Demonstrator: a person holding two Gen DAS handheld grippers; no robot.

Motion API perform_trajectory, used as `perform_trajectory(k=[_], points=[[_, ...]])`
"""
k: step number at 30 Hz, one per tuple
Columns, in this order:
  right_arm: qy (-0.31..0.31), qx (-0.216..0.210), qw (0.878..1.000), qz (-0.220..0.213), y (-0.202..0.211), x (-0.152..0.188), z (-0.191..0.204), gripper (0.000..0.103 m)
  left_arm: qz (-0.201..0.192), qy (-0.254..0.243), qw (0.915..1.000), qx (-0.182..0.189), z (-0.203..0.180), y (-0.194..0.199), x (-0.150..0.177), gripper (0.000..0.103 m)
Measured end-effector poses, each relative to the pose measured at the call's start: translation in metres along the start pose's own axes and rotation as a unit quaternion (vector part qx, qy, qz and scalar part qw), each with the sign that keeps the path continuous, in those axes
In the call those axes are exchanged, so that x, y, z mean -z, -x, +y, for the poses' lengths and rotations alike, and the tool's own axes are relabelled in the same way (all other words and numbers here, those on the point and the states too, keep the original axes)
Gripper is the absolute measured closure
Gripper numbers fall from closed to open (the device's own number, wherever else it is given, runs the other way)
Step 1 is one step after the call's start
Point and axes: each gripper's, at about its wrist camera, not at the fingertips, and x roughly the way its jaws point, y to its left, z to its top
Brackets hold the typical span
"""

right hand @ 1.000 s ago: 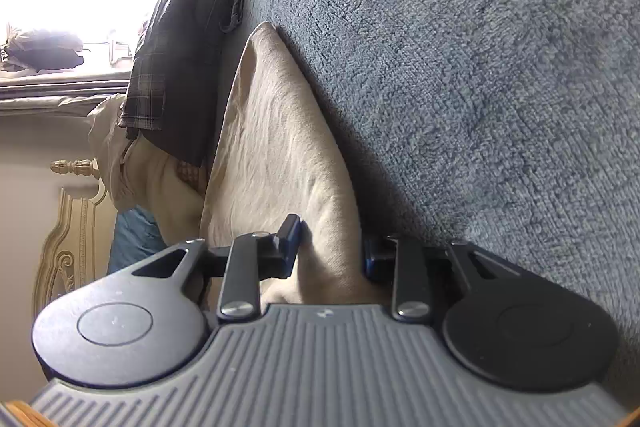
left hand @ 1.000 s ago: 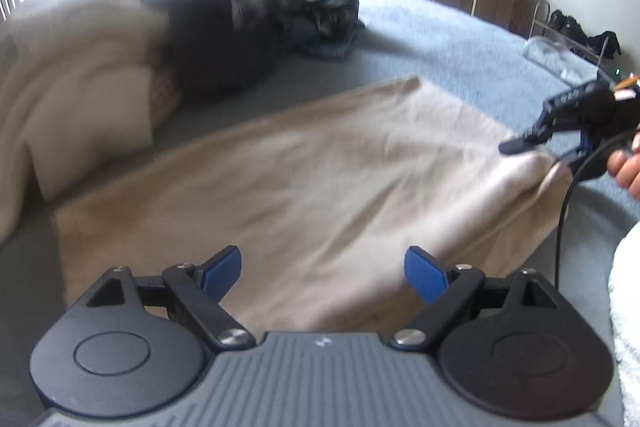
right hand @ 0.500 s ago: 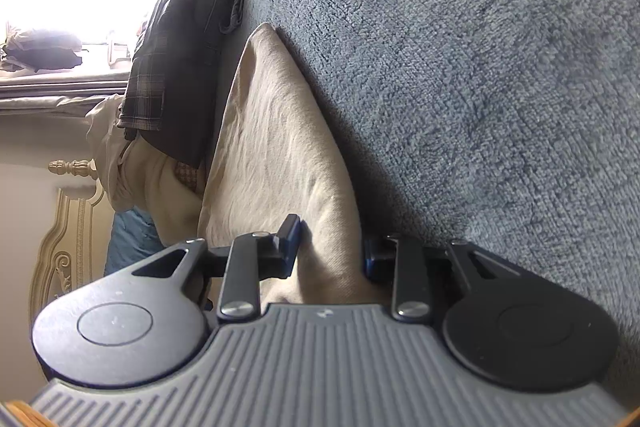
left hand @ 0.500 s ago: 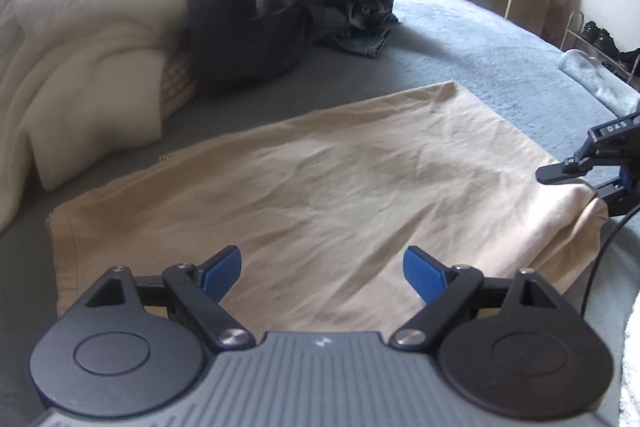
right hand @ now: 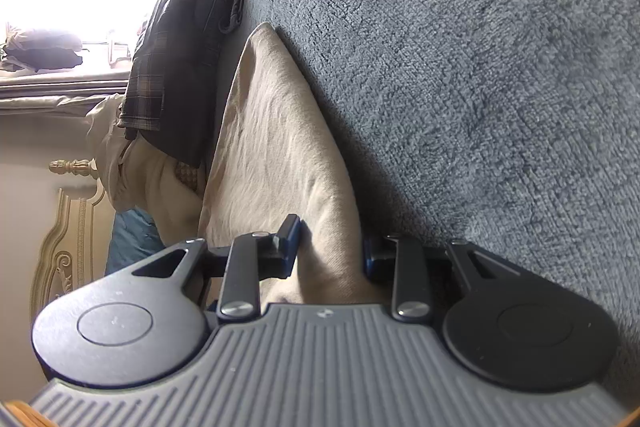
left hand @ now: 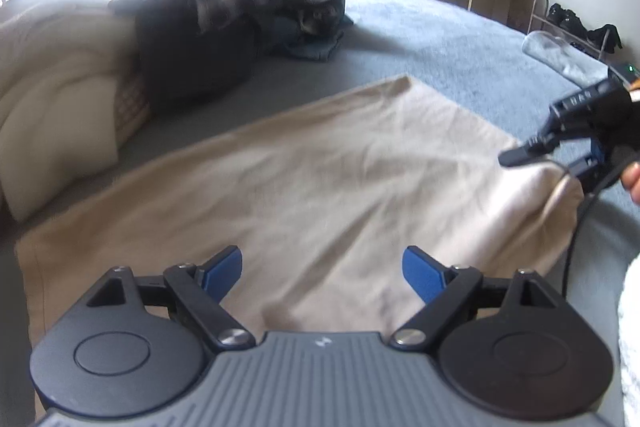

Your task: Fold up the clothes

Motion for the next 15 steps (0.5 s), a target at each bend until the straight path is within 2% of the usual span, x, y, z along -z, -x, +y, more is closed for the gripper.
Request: perform_trajectory(k=[5,7,10,15], points=[[-0.002,-0.004,1.0,0.002,0.001,0.0,-0.002,0.075,0.025,-0.04,0.9988,0.009,-0.003,-0.027,0.001,0.014],[-0.002,-0.004,1.0,0.002,0.001,0.0,-0.002,0.075,0.019,-0.048,0.9986,0.015,-0.002,-0.027,0.004,0.013],[-0.002,-0.004,1.0,0.002,0.001,0.001,-0.002,0.075,0.021,-0.045,0.9983,0.03,0.006,-0.024,-0.001,0.014],[0.002,-0.003,1.0,0.002,0.001,0.001,-0.001,0.075,0.002,-0.022,0.9995,0.021,0.016,-0.026,-0.016,0.015]])
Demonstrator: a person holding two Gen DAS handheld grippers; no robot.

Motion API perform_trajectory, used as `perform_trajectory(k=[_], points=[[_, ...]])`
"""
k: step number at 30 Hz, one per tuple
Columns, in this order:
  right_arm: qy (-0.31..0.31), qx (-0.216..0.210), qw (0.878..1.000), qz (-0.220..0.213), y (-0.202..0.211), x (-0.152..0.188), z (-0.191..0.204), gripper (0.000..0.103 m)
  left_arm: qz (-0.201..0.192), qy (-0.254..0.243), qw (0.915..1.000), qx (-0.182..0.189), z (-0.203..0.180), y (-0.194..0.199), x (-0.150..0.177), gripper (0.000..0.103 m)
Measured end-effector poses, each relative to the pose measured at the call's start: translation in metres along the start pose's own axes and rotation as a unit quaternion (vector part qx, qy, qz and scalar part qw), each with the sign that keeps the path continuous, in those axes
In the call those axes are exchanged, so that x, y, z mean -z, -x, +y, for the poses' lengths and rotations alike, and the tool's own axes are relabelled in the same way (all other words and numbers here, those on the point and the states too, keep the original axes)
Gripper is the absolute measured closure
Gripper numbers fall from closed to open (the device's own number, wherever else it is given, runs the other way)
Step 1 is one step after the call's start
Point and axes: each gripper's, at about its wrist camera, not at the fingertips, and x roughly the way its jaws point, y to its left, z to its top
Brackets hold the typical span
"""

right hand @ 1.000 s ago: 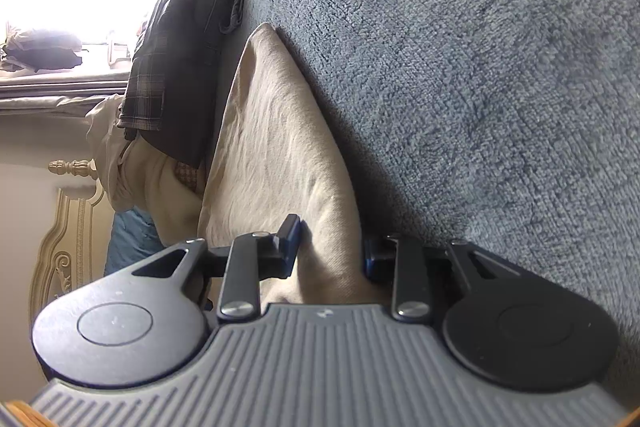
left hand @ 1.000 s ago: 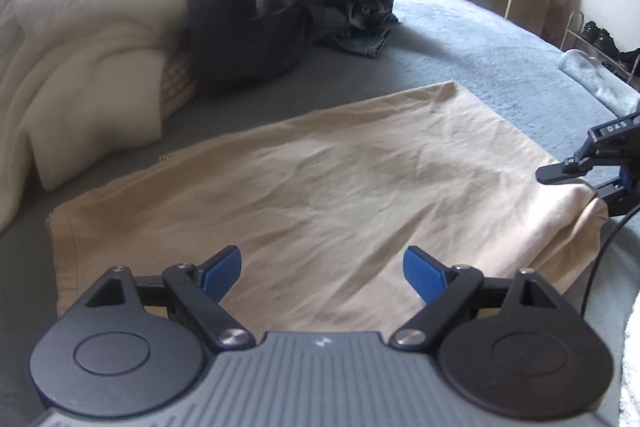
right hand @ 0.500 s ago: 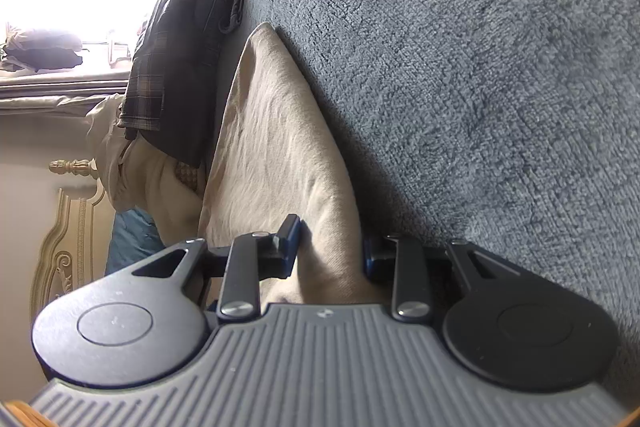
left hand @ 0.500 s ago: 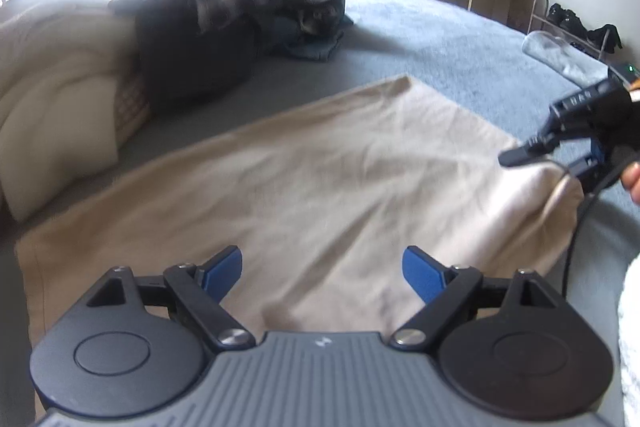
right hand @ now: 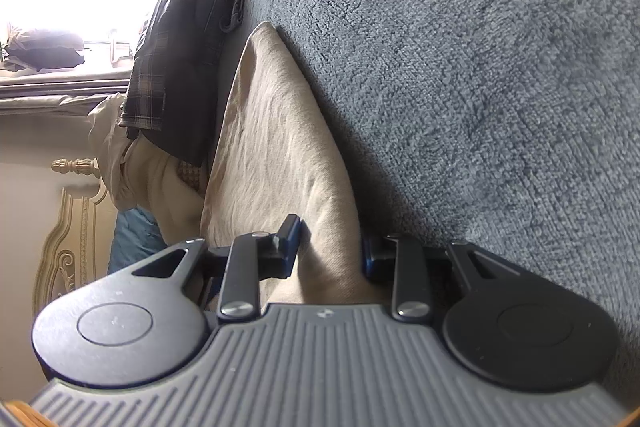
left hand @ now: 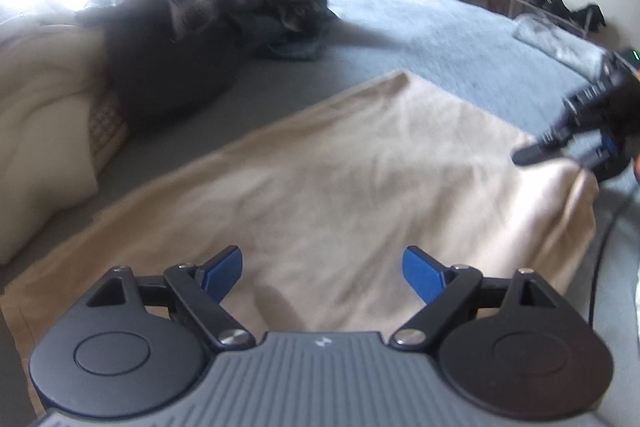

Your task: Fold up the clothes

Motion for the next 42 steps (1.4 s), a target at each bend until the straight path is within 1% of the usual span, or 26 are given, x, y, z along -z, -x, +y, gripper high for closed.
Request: perform_trajectory(k=[5,7,8,10,11,14,17,18,19,20,22,28,31,36,39,40,41,42], points=[[0.002,-0.002,1.0,0.001,0.0,0.0,0.0,0.075,-0.025,0.005,0.9997,-0.003,0.003,-0.014,-0.022,0.015],[0.002,-0.004,1.0,0.002,0.0,0.0,0.0,0.075,-0.038,-0.008,0.9992,0.005,0.001,-0.02,-0.028,0.015],[0.002,-0.006,1.0,0.003,0.0,0.0,0.0,0.075,-0.039,-0.014,0.9991,0.013,0.0,-0.024,-0.031,0.015],[0.001,-0.007,1.0,0.003,0.0,0.0,-0.001,0.075,-0.013,-0.023,0.9995,0.018,-0.001,-0.041,-0.032,0.014],[0.0,-0.008,1.0,0.004,-0.001,0.0,-0.001,0.075,-0.006,-0.025,0.9995,0.016,-0.003,-0.046,-0.032,0.012],[-0.001,-0.011,1.0,0.004,-0.001,0.0,-0.002,0.075,0.003,-0.028,0.9996,0.006,-0.007,-0.054,-0.032,0.009],[0.005,-0.01,1.0,0.005,-0.001,0.0,0.0,0.075,0.009,-0.027,0.9996,0.001,-0.009,-0.058,-0.032,0.009],[0.012,-0.005,1.0,0.004,0.0,0.0,0.003,0.077,0.01,-0.027,0.9996,0.001,-0.009,-0.058,-0.032,0.009],[0.026,0.002,1.0,0.001,0.001,0.0,0.007,0.082,0.01,-0.027,0.9996,0.001,-0.009,-0.058,-0.032,0.009],[0.045,0.007,0.999,-0.004,0.002,0.002,0.013,0.084,0.01,-0.027,0.9996,0.001,-0.009,-0.058,-0.032,0.009],[0.074,0.008,0.997,-0.017,0.005,0.004,0.025,0.09,0.01,-0.027,0.9996,0.0,-0.009,-0.059,-0.032,0.009],[0.104,-0.016,0.993,-0.045,0.015,0.01,0.049,0.093,0.011,-0.027,0.9996,-0.001,-0.009,-0.06,-0.033,0.008],[0.102,-0.021,0.993,-0.05,0.017,0.012,0.052,0.093,0.012,-0.026,0.9996,-0.003,-0.01,-0.06,-0.033,0.008],[0.08,-0.006,0.996,-0.042,0.015,0.012,0.042,0.092,0.013,-0.028,0.9995,-0.008,-0.011,-0.06,-0.033,0.008],[0.065,0.007,0.997,-0.031,0.013,0.011,0.035,0.089,0.017,-0.027,0.9994,-0.011,-0.012,-0.06,-0.033,0.008],[0.06,0.012,0.998,-0.027,0.012,0.01,0.032,0.087,0.017,-0.027,0.9994,-0.011,-0.012,-0.06,-0.034,0.008],[0.053,0.017,0.998,-0.023,0.01,0.01,0.029,0.082,0.018,-0.027,0.9994,-0.011,-0.012,-0.059,-0.034,0.008],[0.047,0.021,0.999,-0.017,0.009,0.01,0.027,0.079,0.019,-0.027,0.9994,-0.012,-0.013,-0.059,-0.034,0.008]])
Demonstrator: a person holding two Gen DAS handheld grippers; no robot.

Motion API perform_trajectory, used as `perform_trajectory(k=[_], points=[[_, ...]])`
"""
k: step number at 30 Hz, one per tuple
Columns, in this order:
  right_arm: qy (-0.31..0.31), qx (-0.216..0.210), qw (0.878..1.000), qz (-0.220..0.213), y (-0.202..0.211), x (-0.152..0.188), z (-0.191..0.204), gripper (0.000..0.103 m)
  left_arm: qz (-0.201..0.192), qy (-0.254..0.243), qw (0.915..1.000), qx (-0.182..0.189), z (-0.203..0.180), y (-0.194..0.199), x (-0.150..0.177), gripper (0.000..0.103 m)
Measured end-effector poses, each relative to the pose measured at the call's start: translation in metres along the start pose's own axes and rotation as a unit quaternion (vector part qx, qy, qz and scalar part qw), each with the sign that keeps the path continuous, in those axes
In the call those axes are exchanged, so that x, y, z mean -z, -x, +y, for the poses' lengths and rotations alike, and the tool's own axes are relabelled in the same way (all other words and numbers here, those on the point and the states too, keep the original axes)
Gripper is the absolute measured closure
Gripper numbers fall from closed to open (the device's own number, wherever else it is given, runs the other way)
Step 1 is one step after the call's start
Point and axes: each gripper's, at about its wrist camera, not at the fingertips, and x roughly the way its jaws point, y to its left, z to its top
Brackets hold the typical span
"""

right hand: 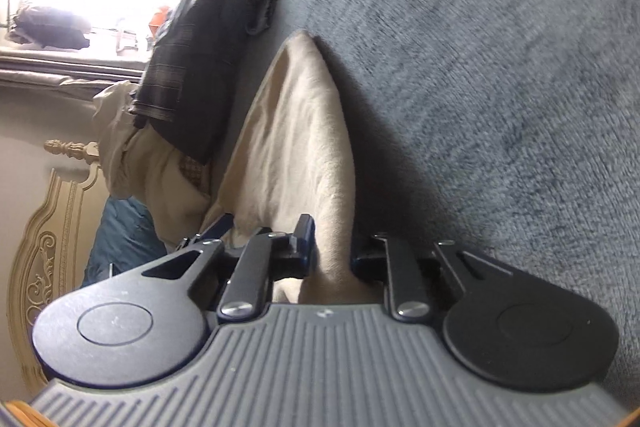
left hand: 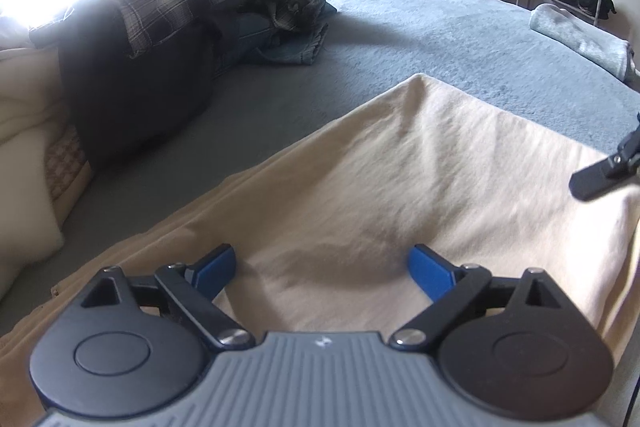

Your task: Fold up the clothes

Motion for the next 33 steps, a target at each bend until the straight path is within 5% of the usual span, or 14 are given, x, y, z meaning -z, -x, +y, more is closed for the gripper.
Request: perform_trajectory(k=[6,19,33], points=[[-0.011,-0.004,1.0,0.021,-0.007,0.002,-0.006,0.062,0.003,-0.001,1.0,-0.002,-0.001,0.0,0.0,0.008],[0.004,-0.005,0.998,0.06,-0.006,0.001,-0.011,0.056,0.015,-0.003,0.9998,-0.008,-0.002,0.0,-0.002,0.008],[0.036,-0.008,0.998,0.045,-0.006,0.004,-0.004,0.079,0.028,-0.005,0.9994,-0.021,0.001,0.01,-0.001,0.008]])
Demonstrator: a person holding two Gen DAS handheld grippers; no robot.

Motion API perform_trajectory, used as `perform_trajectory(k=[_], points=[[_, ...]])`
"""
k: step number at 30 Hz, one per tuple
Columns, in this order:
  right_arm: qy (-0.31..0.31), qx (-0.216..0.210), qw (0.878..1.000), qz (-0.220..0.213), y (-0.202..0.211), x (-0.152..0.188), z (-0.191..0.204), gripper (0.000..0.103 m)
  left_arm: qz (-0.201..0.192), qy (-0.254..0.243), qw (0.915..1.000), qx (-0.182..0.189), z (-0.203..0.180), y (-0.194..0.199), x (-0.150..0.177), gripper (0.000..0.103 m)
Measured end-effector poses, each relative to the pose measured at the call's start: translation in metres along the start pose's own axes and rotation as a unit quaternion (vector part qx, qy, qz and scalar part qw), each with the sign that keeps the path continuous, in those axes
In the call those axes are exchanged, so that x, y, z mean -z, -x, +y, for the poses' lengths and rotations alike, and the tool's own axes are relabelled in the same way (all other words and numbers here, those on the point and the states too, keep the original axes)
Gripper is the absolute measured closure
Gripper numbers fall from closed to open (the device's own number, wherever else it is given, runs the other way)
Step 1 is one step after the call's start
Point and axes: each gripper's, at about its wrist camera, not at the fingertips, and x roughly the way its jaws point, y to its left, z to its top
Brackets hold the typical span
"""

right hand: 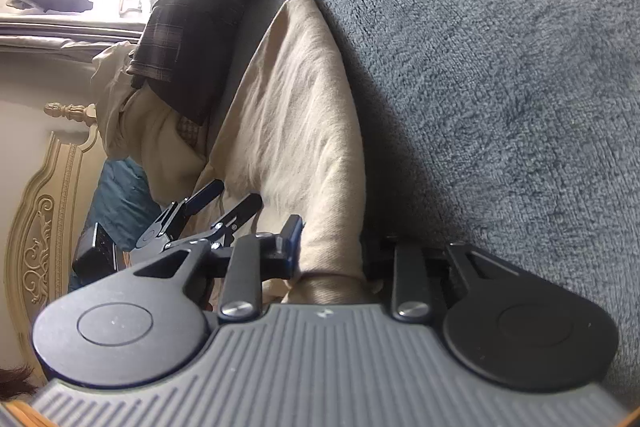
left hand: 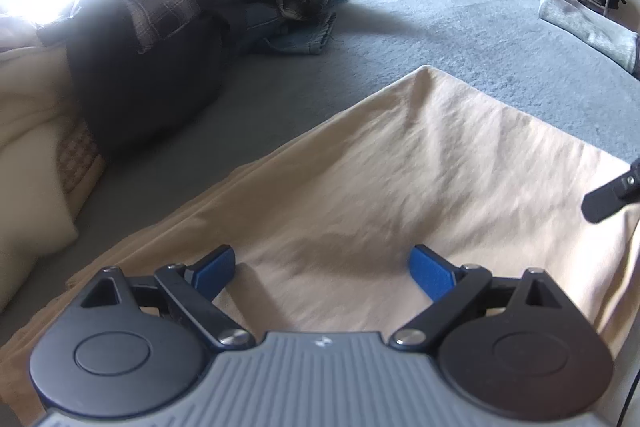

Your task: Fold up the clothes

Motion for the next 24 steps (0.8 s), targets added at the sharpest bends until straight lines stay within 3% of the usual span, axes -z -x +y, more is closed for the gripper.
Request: perform_trajectory(k=[8,12,14,17,24], points=[[0.016,-0.014,1.0,-0.022,0.006,0.0,0.008,0.082,0.006,-0.008,0.9999,-0.006,0.021,0.057,0.037,0.009],[0.024,-0.035,0.998,-0.042,0.011,0.001,0.016,0.084,0.034,-0.013,0.9993,-0.005,0.025,0.056,0.065,0.009],[0.037,-0.043,0.997,-0.051,0.013,0.001,0.026,0.085,0.027,0.008,0.9996,-0.002,0.028,0.056,0.073,0.009],[0.069,-0.041,0.995,-0.061,0.017,0.0,0.05,0.086,0.021,0.035,0.9991,0.005,0.033,0.055,0.078,0.009],[0.166,-0.051,0.983,-0.058,0.007,0.002,0.13,0.086,-0.007,0.032,0.9995,0.002,0.031,0.057,0.088,0.009]])
